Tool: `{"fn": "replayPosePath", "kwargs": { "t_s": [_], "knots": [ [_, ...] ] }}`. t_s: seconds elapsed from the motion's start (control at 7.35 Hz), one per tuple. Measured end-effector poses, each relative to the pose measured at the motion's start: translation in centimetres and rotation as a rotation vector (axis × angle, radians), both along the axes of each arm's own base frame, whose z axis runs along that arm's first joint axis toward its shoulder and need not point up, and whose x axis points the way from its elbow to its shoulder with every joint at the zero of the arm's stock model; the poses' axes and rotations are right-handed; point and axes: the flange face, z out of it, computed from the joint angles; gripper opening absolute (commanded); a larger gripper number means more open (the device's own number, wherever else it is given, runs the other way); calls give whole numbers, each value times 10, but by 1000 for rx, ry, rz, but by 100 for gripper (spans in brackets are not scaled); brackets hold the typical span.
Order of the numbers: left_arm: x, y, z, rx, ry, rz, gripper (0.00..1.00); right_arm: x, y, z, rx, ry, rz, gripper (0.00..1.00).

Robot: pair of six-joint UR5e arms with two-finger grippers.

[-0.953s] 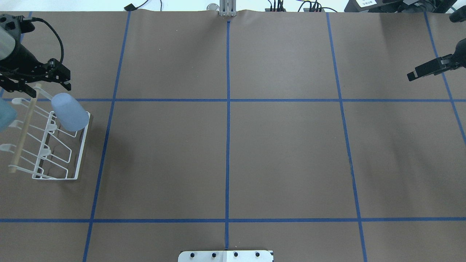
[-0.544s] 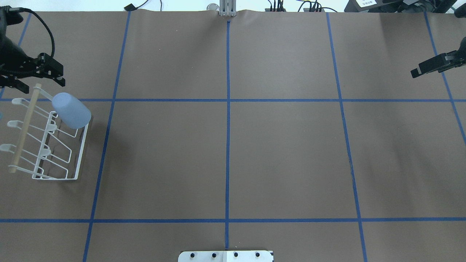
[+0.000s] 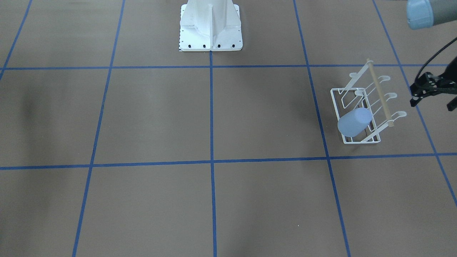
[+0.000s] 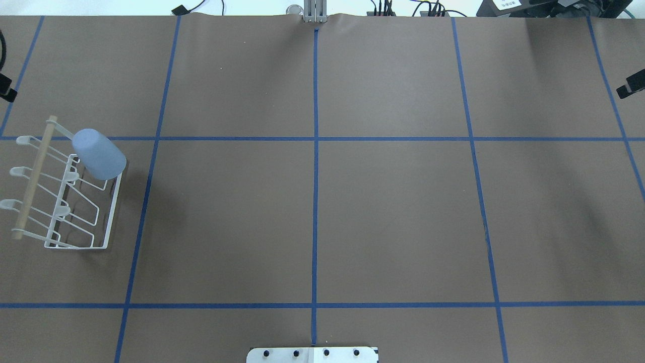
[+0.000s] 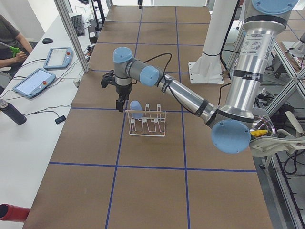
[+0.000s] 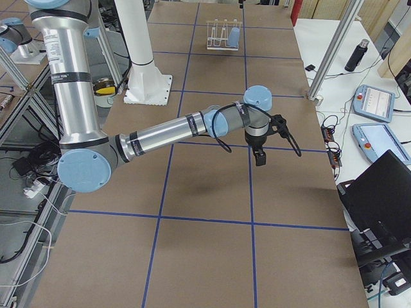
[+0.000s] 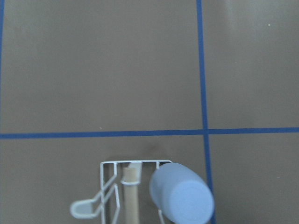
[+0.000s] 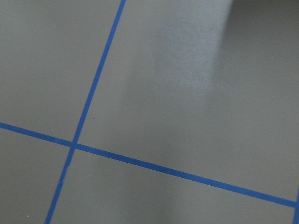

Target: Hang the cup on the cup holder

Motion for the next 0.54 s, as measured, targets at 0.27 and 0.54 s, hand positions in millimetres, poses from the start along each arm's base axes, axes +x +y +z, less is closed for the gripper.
{"fn": "replayPosePath", "kwargs": {
  "t_s": [0.27,0.54],
  "knots": [
    [-47,-14,55,18,-38,52,98,26,3,12,-19,34,-22,100],
    [-60,-3,83,-25,15,66,98,30,2,16,-44,42,-23,100]
  ]
}}
